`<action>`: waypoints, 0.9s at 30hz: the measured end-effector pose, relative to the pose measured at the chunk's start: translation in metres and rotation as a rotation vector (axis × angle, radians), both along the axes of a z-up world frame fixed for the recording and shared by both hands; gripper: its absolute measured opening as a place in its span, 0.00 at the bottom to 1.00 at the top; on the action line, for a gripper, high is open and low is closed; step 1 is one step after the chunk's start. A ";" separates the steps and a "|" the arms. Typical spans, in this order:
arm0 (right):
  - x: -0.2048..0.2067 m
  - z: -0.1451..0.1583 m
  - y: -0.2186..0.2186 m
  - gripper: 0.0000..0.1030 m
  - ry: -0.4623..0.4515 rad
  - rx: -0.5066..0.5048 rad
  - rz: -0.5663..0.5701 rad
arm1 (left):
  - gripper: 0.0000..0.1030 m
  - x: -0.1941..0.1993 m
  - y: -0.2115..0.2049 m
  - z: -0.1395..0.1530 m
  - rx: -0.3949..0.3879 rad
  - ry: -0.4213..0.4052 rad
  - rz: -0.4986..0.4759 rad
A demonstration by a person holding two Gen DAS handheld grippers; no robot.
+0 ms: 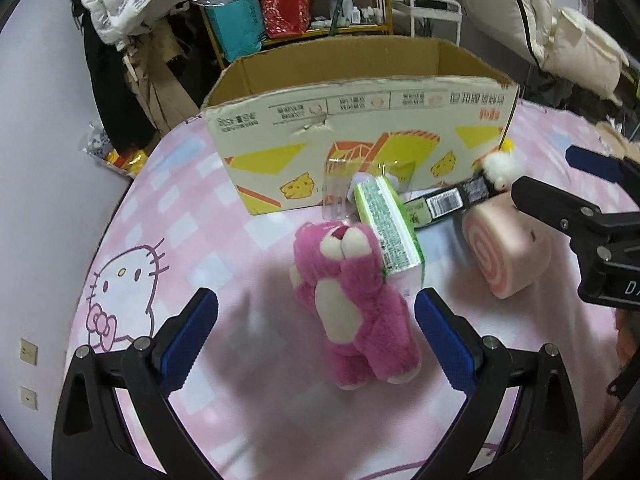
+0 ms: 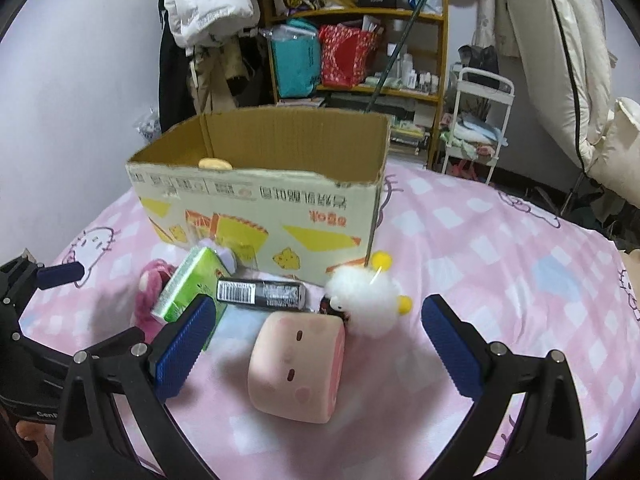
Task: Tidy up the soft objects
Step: 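Grasp the pink bear plush with the left tool while the right tool grasps the pink roll cushion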
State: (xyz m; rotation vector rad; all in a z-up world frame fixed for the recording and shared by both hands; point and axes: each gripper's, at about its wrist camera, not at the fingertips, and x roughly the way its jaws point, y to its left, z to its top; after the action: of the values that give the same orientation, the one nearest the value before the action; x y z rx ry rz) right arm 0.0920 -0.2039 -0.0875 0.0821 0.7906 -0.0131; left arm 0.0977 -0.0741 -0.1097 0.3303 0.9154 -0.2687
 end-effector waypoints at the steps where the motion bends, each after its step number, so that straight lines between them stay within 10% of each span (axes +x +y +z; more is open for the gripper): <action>1: 0.001 -0.002 0.000 1.00 0.007 0.001 0.001 | 0.95 0.000 -0.001 -0.002 0.009 0.000 -0.002; 27: 0.019 -0.044 -0.007 1.00 0.227 0.107 0.006 | 0.95 0.021 -0.002 -0.033 -0.010 0.113 0.015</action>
State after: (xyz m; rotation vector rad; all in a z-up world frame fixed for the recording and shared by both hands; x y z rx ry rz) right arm 0.1113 -0.2110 -0.1319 0.1816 1.0181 0.0260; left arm 0.1187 -0.0764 -0.1430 0.3014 1.0276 -0.2804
